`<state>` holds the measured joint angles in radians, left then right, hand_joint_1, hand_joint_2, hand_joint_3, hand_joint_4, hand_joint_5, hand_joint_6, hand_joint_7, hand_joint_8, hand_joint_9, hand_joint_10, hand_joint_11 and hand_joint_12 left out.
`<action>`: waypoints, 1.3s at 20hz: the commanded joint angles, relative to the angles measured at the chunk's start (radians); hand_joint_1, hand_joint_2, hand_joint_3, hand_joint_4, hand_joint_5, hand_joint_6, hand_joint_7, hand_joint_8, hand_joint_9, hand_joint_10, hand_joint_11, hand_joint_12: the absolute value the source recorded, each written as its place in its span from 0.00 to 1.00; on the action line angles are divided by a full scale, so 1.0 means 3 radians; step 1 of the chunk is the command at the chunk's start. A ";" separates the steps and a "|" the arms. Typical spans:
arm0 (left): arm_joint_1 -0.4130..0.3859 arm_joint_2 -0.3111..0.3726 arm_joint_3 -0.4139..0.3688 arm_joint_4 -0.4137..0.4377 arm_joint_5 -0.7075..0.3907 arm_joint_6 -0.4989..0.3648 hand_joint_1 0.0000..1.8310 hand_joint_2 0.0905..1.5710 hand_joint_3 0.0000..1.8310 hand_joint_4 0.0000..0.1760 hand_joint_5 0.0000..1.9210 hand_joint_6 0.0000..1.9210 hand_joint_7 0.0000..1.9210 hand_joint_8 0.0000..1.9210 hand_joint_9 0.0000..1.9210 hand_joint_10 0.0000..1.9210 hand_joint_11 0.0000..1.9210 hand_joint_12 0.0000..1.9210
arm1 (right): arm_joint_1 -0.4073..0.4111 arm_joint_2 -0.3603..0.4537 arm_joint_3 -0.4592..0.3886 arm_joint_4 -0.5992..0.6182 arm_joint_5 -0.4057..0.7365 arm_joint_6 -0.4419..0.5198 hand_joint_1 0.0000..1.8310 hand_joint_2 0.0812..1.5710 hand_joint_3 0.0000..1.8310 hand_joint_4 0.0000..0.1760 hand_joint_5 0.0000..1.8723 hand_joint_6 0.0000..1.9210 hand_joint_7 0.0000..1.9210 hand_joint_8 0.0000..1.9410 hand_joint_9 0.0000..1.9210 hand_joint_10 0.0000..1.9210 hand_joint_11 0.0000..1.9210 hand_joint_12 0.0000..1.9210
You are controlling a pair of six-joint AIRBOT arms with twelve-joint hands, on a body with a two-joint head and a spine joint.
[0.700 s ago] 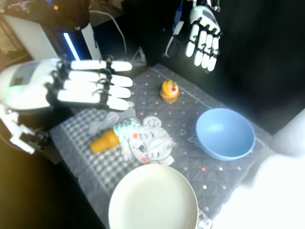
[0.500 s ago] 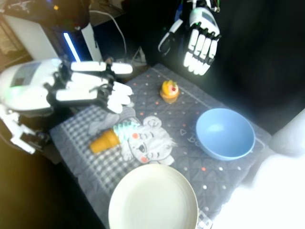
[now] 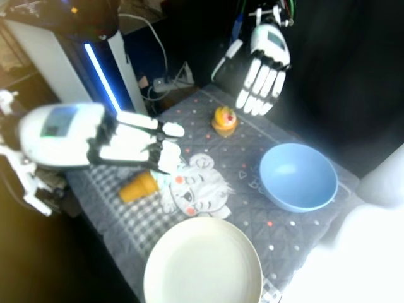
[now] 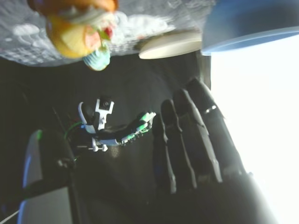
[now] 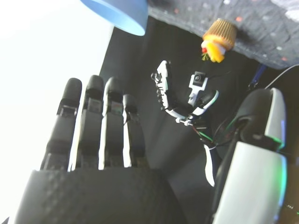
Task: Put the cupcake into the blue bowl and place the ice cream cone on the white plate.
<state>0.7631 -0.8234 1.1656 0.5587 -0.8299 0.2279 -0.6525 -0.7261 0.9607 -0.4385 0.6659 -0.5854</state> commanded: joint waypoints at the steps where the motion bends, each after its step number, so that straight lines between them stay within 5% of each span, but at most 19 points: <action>1: -0.0060 -0.0029 0.0035 -0.0085 -0.0219 -0.0085 0.50 0.42 0.00 0.00 0.29 0.00 0.33 0.00 0.35 0.00 0.18 0.48 | 0.0040 -0.0037 0.0047 0.0030 0.0259 0.0149 0.39 0.35 0.00 0.00 0.17 0.00 0.23 0.00 0.21 0.00 0.10 0.29; 8: -0.0081 -0.0117 0.0109 0.0179 0.0071 -0.0219 0.46 0.40 0.00 0.00 0.28 0.00 0.32 0.00 0.34 0.00 0.18 0.43 | 0.0040 -0.0214 0.0166 -0.0200 -0.0071 0.0349 0.44 0.37 0.01 0.00 0.15 0.00 0.18 0.00 0.15 0.00 0.06 0.23; 12: -0.0089 -0.0174 0.0166 0.0374 0.0188 -0.0402 0.45 0.40 0.00 0.00 0.28 0.00 0.31 0.00 0.32 0.00 0.16 0.38 | 0.0039 -0.0247 0.0170 -0.0217 -0.0149 0.0349 0.40 0.36 0.00 0.00 0.19 0.00 0.26 0.00 0.22 0.00 0.15 0.16; 25: -0.0090 -0.0253 0.0211 0.0553 0.0302 -0.0562 0.44 0.39 0.00 0.00 0.28 0.00 0.34 0.00 0.37 0.00 0.15 0.52 | 0.0029 -0.0350 0.0219 -0.0233 -0.0259 0.0367 0.41 0.40 0.00 0.00 0.24 0.00 0.27 0.00 0.26 0.00 0.20 0.10; 26: -0.0095 -0.0263 0.0103 0.0726 0.0485 -0.0399 0.44 0.39 0.00 0.00 0.27 0.00 0.32 0.00 0.36 0.00 0.14 0.52 | -0.0106 -0.0493 0.0302 -0.0321 -0.0316 0.0566 0.42 0.40 0.00 0.00 0.24 0.00 0.26 0.00 0.26 0.00 0.20 0.10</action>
<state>0.7418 -0.8986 1.1957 0.8124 -0.6193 0.1184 -0.6903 -0.8753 1.0595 -0.5472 0.5045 -0.4175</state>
